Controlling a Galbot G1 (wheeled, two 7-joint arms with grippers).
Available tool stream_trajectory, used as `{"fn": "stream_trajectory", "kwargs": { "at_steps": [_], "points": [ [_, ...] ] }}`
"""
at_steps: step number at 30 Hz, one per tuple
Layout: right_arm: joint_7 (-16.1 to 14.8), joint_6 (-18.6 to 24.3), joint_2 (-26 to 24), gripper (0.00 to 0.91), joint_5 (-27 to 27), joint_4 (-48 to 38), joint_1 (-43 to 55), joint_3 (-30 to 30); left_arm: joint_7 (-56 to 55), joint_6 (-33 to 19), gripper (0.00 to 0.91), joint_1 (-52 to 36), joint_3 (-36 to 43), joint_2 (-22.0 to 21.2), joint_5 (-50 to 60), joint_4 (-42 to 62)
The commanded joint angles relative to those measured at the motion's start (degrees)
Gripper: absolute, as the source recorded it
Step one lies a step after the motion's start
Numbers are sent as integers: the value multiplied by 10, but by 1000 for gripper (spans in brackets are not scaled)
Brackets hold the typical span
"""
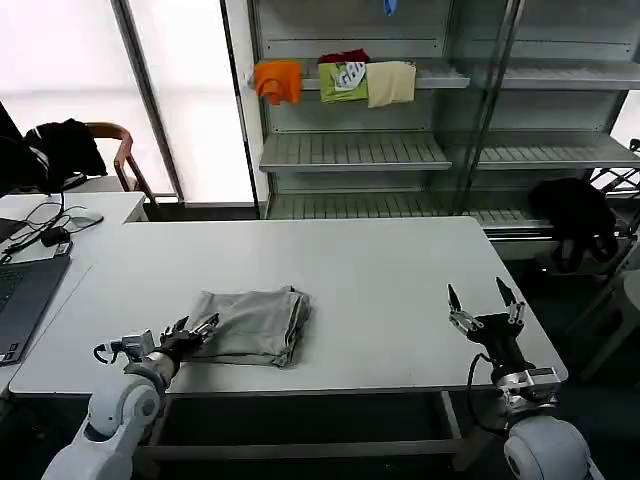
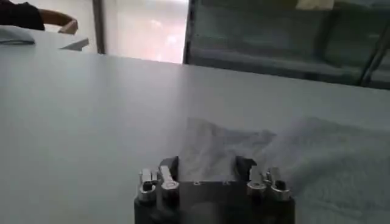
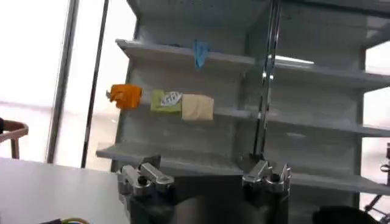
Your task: Fold and organize the clothes.
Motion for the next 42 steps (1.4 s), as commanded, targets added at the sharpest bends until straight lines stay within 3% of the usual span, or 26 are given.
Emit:
{"fn": "stream_trajectory", "kwargs": {
  "at_steps": [1,11,17,28,33,36,38,42],
  "points": [
    [0,0,1,907,0,2,1,0,17,10,0,1,3,0,-8,1],
    [1,0,1,907,0,1,4,-2,-13,-27,0,-4,8,-4,8,-12],
    [1,-2,2,907,0,3,9,-4,-34,-49,0,-19,-32,31,9,-35],
    [1,-5,6,907,-2,0,30,-25,41,-71,0,-35,-211,237,95,-36],
    [1,-4,4,907,0,0,28,-22,92,-62,0,-92,-215,304,162,-33],
    [1,-4,5,907,0,-1,28,-22,105,-61,0,-76,-166,290,200,-61],
    [1,-3,9,907,0,0,28,-21,100,-64,0,-60,-88,243,246,-70],
    [1,-2,9,907,0,3,23,-17,60,-87,0,-35,58,106,353,-6]
  ]
}}
